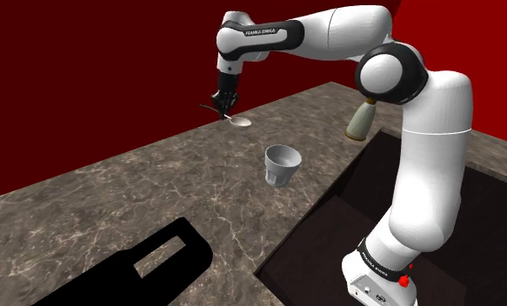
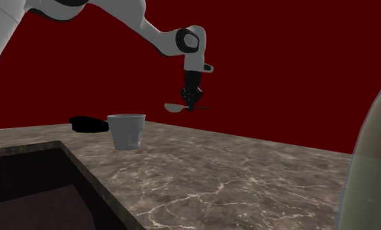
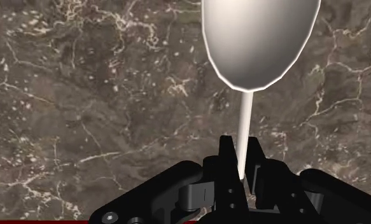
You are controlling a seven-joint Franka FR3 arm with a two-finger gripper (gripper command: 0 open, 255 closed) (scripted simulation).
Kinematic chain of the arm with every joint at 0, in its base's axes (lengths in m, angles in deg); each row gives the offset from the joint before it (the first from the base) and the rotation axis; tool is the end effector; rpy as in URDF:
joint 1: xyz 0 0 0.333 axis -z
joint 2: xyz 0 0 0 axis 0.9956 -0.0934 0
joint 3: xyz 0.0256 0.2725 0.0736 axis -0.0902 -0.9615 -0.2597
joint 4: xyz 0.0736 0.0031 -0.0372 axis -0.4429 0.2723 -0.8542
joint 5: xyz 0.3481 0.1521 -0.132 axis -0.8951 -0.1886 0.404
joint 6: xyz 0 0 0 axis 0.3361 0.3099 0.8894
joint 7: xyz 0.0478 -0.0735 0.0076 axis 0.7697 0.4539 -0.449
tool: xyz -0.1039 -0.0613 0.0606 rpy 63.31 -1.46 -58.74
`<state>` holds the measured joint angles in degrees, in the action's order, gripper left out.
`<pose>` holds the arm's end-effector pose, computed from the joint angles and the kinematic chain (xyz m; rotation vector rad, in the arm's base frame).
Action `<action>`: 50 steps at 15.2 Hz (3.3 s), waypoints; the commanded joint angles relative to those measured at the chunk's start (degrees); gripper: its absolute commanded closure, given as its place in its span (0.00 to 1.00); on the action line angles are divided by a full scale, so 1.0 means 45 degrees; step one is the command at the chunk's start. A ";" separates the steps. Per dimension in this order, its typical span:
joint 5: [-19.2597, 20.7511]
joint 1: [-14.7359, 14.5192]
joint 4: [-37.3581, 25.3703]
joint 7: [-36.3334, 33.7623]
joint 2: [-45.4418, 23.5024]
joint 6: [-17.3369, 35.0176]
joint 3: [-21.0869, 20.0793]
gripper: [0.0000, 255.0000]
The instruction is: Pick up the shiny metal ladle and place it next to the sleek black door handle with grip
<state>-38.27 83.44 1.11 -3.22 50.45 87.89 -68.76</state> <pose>0.6717 0.0890 0.3883 -3.0266 -0.1812 0.0489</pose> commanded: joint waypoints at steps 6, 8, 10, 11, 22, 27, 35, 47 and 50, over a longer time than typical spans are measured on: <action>-0.0139 -0.0375 0.2189 -0.0615 0.1705 0.0554 -0.0262 1.00; -0.0224 -0.0571 0.3272 -0.0932 0.2467 0.0915 -0.0414 1.00; -0.0317 -0.0773 0.4256 -0.1264 0.3181 0.1229 -0.0583 1.00; -0.0367 -0.0876 0.4716 -0.1435 0.3522 0.1370 -0.0674 1.00; -0.1131 -0.2152 0.8605 -0.3568 0.6703 0.2399 -0.1932 1.00; -0.1593 -0.2816 0.9758 -0.4694 0.7813 0.2639 -0.2669 1.00; -0.2009 -0.3425 1.0919 -0.5691 0.8312 0.3486 -0.3436 1.00; -0.1901 -0.3442 1.2092 -0.5669 0.7267 0.5671 -0.3666 1.00; -0.1836 -0.3442 1.2326 -0.5688 0.6931 0.6229 -0.3717 1.00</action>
<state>-46.71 67.97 56.34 -28.66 82.36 114.95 -85.35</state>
